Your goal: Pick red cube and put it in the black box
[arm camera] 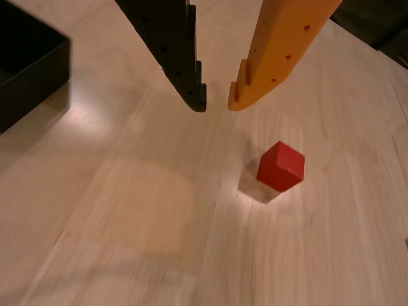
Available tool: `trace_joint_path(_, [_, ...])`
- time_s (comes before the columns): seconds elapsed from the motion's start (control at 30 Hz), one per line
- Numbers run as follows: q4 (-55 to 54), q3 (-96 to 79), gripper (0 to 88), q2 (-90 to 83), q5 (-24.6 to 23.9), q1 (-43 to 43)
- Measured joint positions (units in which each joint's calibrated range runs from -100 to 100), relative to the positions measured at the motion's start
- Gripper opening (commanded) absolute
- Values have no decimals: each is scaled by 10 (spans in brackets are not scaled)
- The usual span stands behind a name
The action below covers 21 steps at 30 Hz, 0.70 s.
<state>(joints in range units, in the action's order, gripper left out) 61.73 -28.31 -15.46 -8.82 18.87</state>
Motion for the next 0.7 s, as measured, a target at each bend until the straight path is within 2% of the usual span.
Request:
trace_joint_path(0.17, [0, 61, 56, 57, -41, 22])
trace_joint_path(0.33, [0, 140, 61, 134, -56, 25])
trace_joint_path(0.57, [0, 218, 274, 221, -59, 25])
trace_joint_path(0.7, [0, 247, 346, 258, -63, 25])
